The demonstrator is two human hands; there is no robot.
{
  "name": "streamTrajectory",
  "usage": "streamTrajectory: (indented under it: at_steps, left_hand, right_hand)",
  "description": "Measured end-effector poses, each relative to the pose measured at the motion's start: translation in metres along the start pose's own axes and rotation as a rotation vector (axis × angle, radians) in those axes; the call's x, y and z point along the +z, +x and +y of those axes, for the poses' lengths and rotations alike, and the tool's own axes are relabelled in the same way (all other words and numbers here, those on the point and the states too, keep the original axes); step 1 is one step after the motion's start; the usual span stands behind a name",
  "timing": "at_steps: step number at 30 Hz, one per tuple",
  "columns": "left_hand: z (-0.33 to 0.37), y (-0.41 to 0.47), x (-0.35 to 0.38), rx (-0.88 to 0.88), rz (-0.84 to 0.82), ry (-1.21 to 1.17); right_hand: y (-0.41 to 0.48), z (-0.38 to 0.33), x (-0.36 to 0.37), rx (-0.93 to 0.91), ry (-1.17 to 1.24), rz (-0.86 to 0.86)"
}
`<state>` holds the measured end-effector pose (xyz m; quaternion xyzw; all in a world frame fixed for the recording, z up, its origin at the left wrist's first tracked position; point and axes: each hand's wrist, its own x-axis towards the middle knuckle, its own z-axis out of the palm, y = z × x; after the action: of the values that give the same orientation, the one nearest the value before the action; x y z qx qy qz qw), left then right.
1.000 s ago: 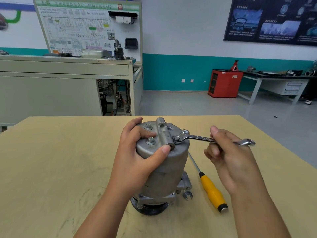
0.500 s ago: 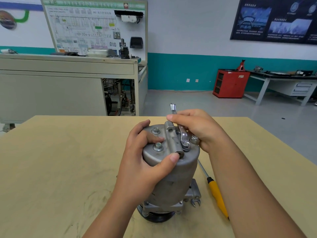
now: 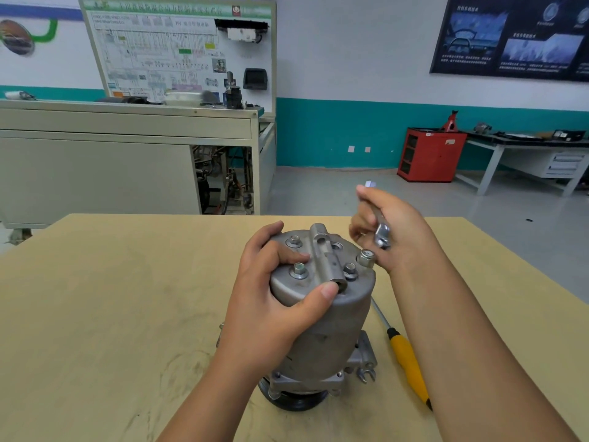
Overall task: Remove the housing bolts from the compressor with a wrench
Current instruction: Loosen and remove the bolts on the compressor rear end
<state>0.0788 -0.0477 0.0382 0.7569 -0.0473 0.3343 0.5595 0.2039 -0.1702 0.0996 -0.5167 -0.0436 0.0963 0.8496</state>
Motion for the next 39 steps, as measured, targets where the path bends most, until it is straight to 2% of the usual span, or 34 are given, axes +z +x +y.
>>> streamTrajectory:
  at_steps: [3,6,8,13,20,25,39]
  left_hand:
    - [0.0,-0.001,-0.001,-0.001,0.001,0.003]
    - [0.0,-0.001,-0.001,-0.005,0.003,0.009]
    - [0.001,-0.001,-0.001,-0.009,0.004,0.007]
    - [0.0,-0.002,-0.002,-0.016,0.006,-0.005]
    - [-0.001,-0.003,-0.003,-0.016,0.006,-0.025]
    - [0.0,-0.003,-0.003,-0.008,0.017,-0.017]
    - [-0.001,-0.003,-0.004,-0.002,0.018,-0.001]
  right_hand:
    - [-0.008,-0.004,-0.001,-0.177,0.008,0.167]
    - [-0.023,-0.008,0.0,-0.249,-0.038,0.259]
    - [-0.036,-0.009,-0.004,-0.284,-0.049,0.257]
    - [-0.075,0.002,-0.02,-0.368,0.034,0.119]
    - [-0.111,0.032,-0.03,-0.892,-0.447,0.181]
    - [-0.122,0.042,-0.037,-1.141,-0.734,0.123]
    - [-0.139,0.063,-0.029,-1.228,-0.833,0.204]
